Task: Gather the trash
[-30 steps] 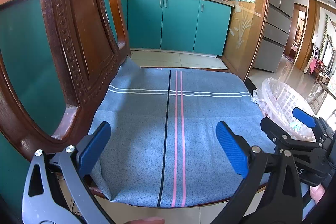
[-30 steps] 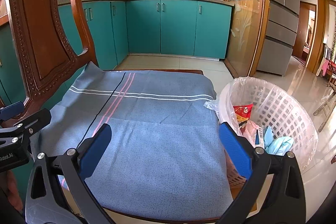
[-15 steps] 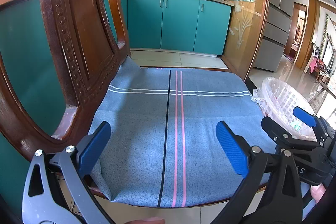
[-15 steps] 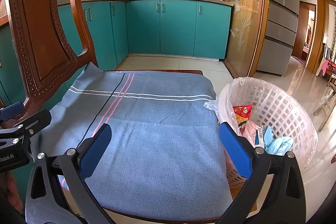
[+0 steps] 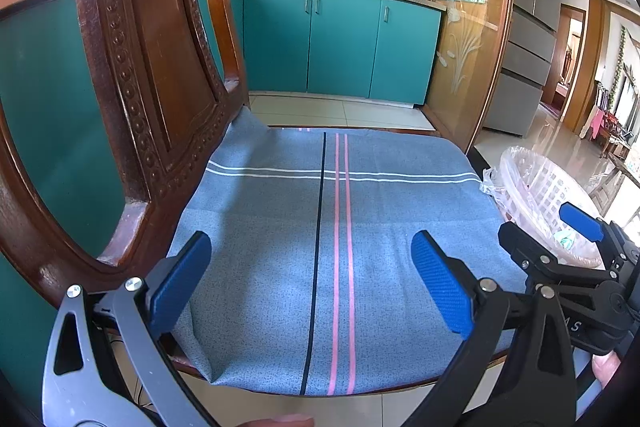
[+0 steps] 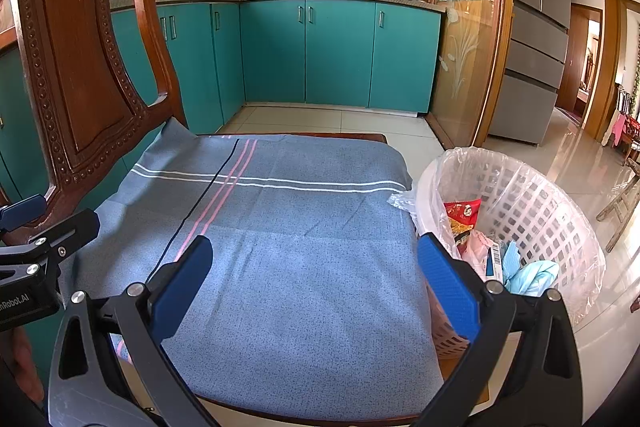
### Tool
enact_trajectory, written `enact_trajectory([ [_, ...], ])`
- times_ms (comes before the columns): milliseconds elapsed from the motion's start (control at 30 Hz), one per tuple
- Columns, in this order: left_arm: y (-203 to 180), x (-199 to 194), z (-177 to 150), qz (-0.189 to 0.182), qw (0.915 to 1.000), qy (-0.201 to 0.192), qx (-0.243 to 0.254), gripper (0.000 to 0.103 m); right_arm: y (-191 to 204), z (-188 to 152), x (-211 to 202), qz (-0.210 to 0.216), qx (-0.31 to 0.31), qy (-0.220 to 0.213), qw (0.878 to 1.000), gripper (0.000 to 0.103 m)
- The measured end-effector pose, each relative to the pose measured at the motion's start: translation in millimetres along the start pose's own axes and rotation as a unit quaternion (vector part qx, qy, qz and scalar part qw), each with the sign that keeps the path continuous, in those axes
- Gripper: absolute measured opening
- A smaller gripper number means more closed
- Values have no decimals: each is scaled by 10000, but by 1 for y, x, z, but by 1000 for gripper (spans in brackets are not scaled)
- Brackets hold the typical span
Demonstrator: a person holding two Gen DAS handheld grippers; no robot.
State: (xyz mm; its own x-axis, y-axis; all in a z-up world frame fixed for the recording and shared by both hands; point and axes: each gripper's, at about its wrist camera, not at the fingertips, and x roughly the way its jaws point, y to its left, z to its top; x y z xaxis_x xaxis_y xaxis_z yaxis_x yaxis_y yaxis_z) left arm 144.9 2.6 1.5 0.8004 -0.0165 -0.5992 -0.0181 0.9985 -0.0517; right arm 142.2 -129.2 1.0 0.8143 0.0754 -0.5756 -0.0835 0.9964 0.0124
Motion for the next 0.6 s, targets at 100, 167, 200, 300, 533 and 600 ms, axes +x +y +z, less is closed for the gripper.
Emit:
enact_trajectory([
  [100, 0, 0, 0, 5, 10000, 3, 7, 100, 0, 0, 0, 0, 0, -2, 10000, 100],
  [167, 0, 1, 0, 0, 10000, 0, 15, 100, 0, 0, 0, 5, -2, -7, 10000, 100],
  [200, 0, 1, 0, -2, 10000, 0, 16, 100, 0, 0, 0, 4, -5, -8, 10000, 100],
  [300, -1, 1, -1, -7, 10000, 3, 12, 100, 0, 0, 0, 4, -3, 3, 10000, 100],
  [533, -1, 1, -1, -11, 10000, 18, 23, 100, 0, 0, 0, 0, -10, 1, 10000, 100],
  [600, -2, 1, -1, -10, 10000, 26, 35, 100, -1, 0, 0, -9, -13, -1, 10000, 100],
])
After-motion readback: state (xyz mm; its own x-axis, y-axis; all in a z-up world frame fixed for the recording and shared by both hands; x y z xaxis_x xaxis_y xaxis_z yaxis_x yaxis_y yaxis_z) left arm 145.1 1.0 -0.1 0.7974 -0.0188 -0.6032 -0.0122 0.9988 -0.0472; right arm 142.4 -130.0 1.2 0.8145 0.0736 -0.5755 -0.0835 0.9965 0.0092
